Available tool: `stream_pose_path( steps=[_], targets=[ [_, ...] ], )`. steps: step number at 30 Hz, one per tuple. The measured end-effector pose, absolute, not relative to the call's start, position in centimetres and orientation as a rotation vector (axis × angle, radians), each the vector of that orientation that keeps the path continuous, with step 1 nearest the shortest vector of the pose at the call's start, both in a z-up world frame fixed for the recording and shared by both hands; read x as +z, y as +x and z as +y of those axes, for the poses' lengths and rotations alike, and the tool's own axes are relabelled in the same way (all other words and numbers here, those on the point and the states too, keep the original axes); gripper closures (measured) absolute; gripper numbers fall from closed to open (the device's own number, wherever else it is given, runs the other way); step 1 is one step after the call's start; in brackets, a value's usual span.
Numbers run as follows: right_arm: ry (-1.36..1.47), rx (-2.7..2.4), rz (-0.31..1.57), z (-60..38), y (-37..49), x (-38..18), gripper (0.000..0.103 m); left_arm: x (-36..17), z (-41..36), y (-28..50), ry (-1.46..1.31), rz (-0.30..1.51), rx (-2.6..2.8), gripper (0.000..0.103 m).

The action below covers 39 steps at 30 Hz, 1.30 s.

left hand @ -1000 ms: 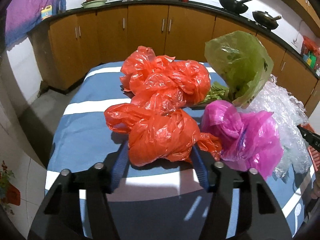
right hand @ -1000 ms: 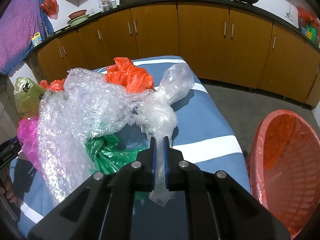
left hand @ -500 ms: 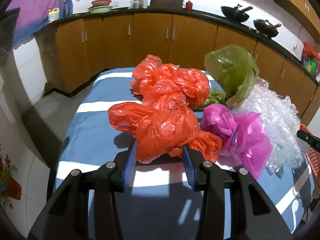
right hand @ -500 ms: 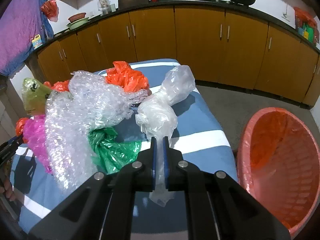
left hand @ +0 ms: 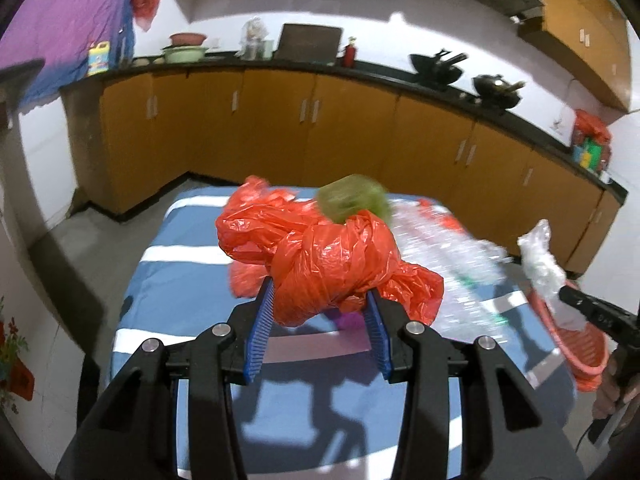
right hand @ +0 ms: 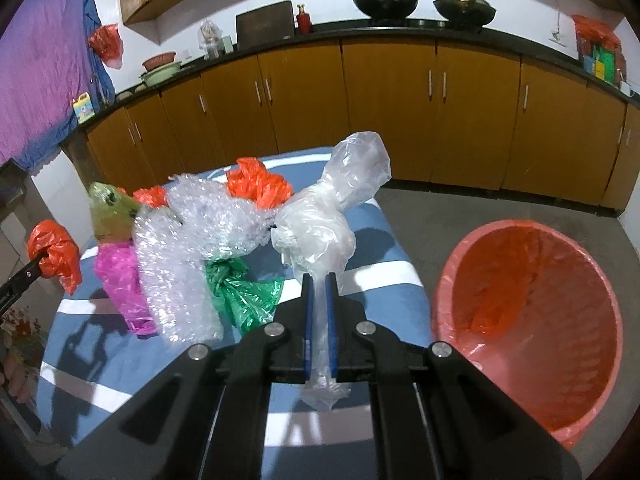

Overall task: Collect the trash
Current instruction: 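Carry the red bag to the wastebasket and release it while the right tool drops its clear bag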

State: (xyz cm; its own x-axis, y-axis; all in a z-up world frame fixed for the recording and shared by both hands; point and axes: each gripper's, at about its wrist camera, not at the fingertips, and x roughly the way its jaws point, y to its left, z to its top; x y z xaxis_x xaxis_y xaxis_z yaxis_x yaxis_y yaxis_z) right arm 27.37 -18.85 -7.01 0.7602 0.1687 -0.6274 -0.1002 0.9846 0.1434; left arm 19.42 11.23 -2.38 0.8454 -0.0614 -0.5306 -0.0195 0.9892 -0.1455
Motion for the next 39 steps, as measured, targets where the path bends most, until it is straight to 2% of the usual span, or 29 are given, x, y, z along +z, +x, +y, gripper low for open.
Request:
stream_pose_path(
  steps=[8,18,39],
  targets=[
    [0.127,0.114,0.643,-22.0,24.5,-5.2,0.095,0.0,5.4,18.6,-0.136,0.501,-0.129,0.06],
    [0.164,0.015,0.604,-27.8,21.3,-4.2,0.095,0.5,-2.3,19.1,-0.118,0.496,-0.258,0.06],
    [0.231,-0.145,0.602,-36.6,18.8,-6.2,0.095,-0.9,-15.5,20.5,-0.035,0.536,-0.427,0.06]
  ],
)
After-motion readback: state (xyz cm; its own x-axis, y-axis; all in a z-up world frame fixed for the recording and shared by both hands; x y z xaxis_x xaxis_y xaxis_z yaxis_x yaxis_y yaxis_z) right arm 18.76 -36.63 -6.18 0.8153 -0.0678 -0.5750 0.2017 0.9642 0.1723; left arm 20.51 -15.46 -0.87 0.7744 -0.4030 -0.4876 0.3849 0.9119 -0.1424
